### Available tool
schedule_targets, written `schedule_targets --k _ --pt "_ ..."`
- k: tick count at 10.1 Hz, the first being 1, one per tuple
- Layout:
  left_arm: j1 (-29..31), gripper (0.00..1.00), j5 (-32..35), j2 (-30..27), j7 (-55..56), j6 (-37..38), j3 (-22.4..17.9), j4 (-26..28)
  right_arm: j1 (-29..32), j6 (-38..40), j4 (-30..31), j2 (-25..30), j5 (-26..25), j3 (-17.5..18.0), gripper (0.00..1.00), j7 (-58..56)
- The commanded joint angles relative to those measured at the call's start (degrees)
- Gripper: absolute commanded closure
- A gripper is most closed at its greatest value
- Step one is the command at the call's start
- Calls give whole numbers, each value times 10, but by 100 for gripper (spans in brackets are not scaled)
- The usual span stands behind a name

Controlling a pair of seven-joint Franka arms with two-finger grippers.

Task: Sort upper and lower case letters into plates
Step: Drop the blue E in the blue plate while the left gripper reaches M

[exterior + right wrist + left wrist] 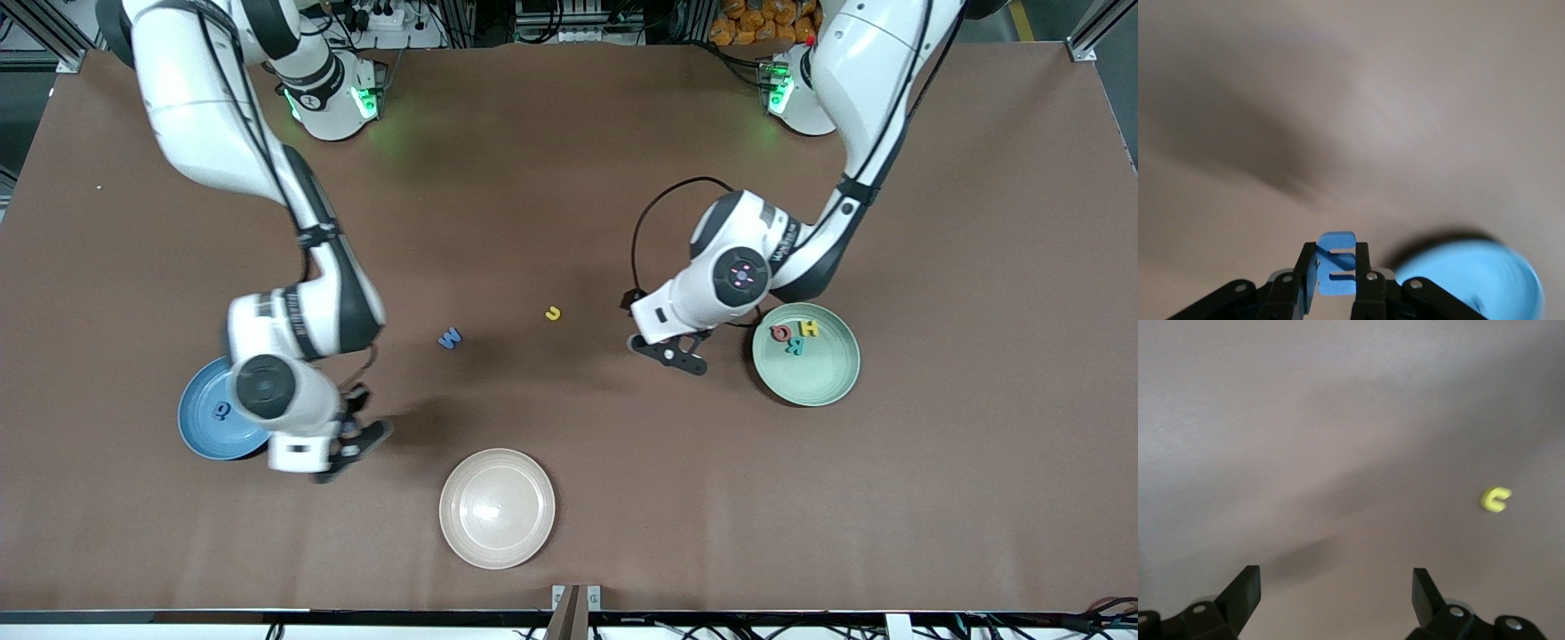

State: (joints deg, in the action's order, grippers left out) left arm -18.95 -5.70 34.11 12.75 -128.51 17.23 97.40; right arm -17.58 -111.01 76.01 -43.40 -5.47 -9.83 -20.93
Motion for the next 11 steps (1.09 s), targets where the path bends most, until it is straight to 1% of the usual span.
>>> schedule_targets --k 1,2,3,4,5,6,7,8,9,11 --pt "-36 0 22 57 73 2 -6 -83 -11 27 35 18 -3 -57 100 63" --pt "-59 0 38 74 92 1 -10 -109 12 11 63 25 2 -63 100 63" --pt "-84 0 72 86 94 -13 -24 -122 44 -22 84 28 3 -63 100 63" --pt "-103 0 81 98 93 -60 -26 -123 55 -63 98 24 3 -63 100 63" --pt "-137 0 87 113 95 -136 -34 -123 72 -87 105 21 6 -63 100 63" --pt "-163 0 87 125 92 -193 -57 -125 85 -101 101 20 14 -62 93 62" --pt "-181 0 88 137 78 -231 -69 -137 86 -122 101 18 15 -62 42 63" --pt "-200 0 89 148 71 -261 -70 -156 96 -133 101 17 16 -62 0 62" --pt "-214 0 89 163 68 -291 -76 -177 105 -134 100 17 16 -62 0 60" --pt "-260 0 88 224 20 -372 -115 -238 108 -128 101 21 16 -62 0 63"
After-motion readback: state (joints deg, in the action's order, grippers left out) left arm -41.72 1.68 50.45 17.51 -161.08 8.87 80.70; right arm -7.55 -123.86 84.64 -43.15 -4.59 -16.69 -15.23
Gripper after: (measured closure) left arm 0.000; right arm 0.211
